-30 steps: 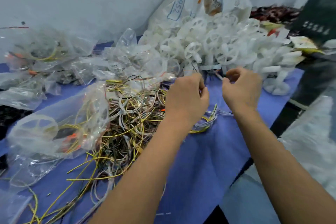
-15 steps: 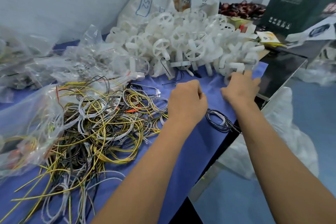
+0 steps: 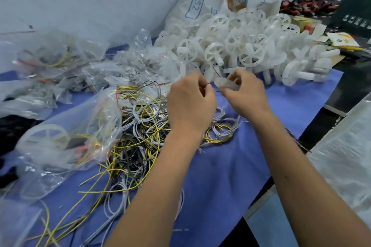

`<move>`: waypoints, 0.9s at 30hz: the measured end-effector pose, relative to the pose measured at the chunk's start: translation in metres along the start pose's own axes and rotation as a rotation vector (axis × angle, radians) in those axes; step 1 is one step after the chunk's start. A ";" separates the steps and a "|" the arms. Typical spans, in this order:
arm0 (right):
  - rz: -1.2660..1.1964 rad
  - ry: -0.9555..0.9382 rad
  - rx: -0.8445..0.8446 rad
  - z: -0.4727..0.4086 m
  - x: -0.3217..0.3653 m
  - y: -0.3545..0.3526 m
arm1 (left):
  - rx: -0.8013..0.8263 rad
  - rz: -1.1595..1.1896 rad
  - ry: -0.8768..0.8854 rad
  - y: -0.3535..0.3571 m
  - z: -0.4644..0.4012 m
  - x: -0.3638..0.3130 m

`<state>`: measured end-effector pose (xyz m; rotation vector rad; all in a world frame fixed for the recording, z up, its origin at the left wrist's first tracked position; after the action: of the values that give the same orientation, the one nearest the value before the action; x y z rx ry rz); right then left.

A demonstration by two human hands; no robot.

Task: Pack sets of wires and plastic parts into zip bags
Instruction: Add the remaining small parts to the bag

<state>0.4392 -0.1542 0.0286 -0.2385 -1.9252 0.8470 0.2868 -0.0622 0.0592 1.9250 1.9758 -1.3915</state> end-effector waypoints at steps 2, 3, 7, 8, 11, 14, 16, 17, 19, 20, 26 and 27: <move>-0.170 -0.055 0.043 0.012 0.032 0.021 | -0.083 -0.108 -0.014 -0.036 0.000 0.020; -0.250 -0.091 0.071 0.018 0.050 0.031 | -0.127 -0.164 -0.023 -0.053 0.002 0.027; -0.651 -0.079 0.257 0.050 0.113 0.082 | -0.273 -0.353 -0.005 -0.120 0.012 0.052; -0.746 -0.047 0.296 0.057 0.124 0.091 | -0.295 -0.408 0.001 -0.132 0.015 0.057; -1.047 0.081 0.483 0.080 0.154 0.127 | -0.306 -0.595 -0.060 -0.166 0.026 0.084; -1.259 0.188 0.704 0.097 0.172 0.155 | -0.300 -0.512 -0.217 -0.190 0.038 0.120; -1.277 0.228 0.777 0.106 0.178 0.167 | -0.317 -0.349 -0.267 -0.196 0.044 0.135; -1.284 0.242 0.778 0.109 0.178 0.170 | -0.331 -0.280 -0.272 -0.195 0.046 0.137; -1.341 0.268 0.744 0.111 0.178 0.173 | -0.305 -0.224 -0.256 -0.187 0.047 0.134; -1.382 0.271 0.723 0.111 0.177 0.172 | -0.258 -0.226 -0.253 -0.179 0.047 0.132; -1.498 0.142 0.603 0.098 0.178 0.144 | -0.304 -0.230 -0.338 -0.172 0.054 0.144; -1.513 0.142 0.637 0.099 0.180 0.143 | -0.349 -0.178 -0.359 -0.176 0.056 0.146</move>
<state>0.2388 -0.0047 0.0362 1.3301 -1.0802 0.2845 0.0811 0.0483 0.0352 1.2820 2.0750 -1.2171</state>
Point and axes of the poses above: each hand's wrist, its own z-axis away from the middle knuckle, its own y-axis out of the palm, x = y × z, the point moved 7 cm from there along -z, towards the middle knuckle, and after that the axes turned 5 degrees about y, right-handed, at the moved point
